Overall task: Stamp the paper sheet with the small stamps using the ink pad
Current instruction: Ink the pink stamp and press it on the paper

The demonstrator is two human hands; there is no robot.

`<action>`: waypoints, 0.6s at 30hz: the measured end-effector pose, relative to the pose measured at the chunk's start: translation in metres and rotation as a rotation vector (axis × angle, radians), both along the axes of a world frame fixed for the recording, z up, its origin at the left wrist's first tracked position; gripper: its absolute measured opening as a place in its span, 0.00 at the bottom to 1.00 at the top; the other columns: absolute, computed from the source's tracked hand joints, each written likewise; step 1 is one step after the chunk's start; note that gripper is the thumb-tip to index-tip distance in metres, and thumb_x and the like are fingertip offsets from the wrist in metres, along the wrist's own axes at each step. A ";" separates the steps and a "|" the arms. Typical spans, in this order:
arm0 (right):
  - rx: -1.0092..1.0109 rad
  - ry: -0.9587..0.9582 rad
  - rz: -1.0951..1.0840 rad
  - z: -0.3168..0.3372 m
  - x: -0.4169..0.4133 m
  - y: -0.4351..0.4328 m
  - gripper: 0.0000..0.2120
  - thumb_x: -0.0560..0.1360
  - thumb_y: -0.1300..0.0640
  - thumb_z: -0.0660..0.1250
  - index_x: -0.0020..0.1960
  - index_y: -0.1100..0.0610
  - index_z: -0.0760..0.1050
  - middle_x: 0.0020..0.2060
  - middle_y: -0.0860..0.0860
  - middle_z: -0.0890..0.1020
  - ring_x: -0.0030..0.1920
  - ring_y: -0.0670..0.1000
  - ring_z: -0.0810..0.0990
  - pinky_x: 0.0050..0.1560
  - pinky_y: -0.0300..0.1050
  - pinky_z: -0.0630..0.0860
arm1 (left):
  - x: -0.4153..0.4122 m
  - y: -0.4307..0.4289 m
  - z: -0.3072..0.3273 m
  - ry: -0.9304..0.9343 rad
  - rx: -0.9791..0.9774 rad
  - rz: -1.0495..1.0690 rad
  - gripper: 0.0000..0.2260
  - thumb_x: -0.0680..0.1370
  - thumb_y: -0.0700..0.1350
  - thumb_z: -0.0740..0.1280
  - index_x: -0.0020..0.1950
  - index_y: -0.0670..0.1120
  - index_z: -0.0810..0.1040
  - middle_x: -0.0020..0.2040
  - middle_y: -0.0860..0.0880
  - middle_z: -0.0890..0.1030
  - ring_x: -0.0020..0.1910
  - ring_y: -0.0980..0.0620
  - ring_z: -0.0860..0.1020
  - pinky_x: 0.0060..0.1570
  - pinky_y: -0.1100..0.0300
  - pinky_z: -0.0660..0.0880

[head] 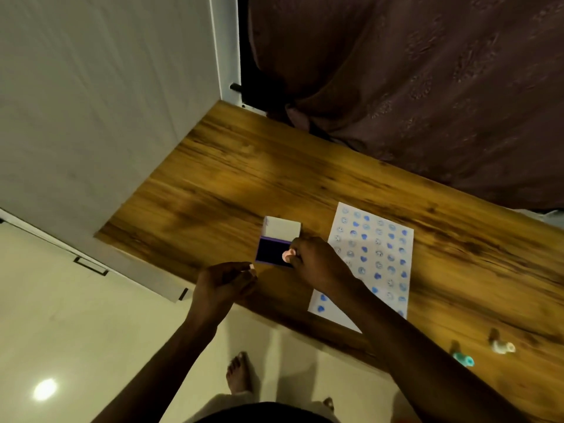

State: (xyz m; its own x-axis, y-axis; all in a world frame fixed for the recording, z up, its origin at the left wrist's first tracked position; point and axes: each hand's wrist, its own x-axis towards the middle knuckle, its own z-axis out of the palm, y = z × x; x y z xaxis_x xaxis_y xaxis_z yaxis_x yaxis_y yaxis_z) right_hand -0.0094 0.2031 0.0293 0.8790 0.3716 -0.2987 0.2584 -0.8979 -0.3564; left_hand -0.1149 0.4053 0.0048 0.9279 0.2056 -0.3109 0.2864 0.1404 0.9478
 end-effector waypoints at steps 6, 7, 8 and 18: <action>-0.100 -0.023 0.004 -0.012 -0.006 0.008 0.15 0.84 0.52 0.61 0.67 0.58 0.76 0.64 0.57 0.81 0.64 0.55 0.81 0.64 0.47 0.78 | 0.005 0.001 -0.005 0.011 -0.029 -0.027 0.06 0.78 0.34 0.72 0.54 0.37 0.86 0.46 0.43 0.89 0.45 0.48 0.89 0.41 0.64 0.83; -0.107 -0.021 0.000 -0.015 -0.006 0.011 0.14 0.84 0.53 0.62 0.67 0.58 0.76 0.65 0.57 0.81 0.65 0.55 0.80 0.65 0.47 0.77 | 0.005 0.000 -0.006 0.010 -0.032 -0.037 0.06 0.79 0.34 0.72 0.55 0.37 0.86 0.46 0.43 0.89 0.46 0.47 0.89 0.41 0.64 0.83; -0.113 -0.010 -0.004 -0.017 -0.007 0.014 0.14 0.83 0.55 0.63 0.67 0.58 0.76 0.65 0.57 0.81 0.66 0.56 0.80 0.67 0.47 0.76 | 0.006 0.000 -0.007 0.010 -0.037 -0.042 0.06 0.78 0.34 0.72 0.54 0.37 0.86 0.45 0.43 0.89 0.46 0.46 0.89 0.41 0.64 0.83; -0.171 -0.008 -0.017 -0.021 -0.005 0.023 0.16 0.82 0.58 0.66 0.69 0.59 0.74 0.68 0.59 0.79 0.68 0.57 0.78 0.70 0.49 0.74 | 0.014 -0.005 -0.014 0.053 -0.051 -0.066 0.07 0.78 0.36 0.73 0.56 0.39 0.86 0.48 0.43 0.89 0.49 0.43 0.88 0.50 0.48 0.85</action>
State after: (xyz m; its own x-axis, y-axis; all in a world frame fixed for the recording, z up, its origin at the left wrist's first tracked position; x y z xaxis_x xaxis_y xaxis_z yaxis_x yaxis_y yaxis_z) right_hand -0.0142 0.2258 0.0083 0.8873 0.3012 -0.3493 0.2452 -0.9495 -0.1959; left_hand -0.1010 0.4003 -0.0088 0.9208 0.1273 -0.3686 0.3465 0.1669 0.9231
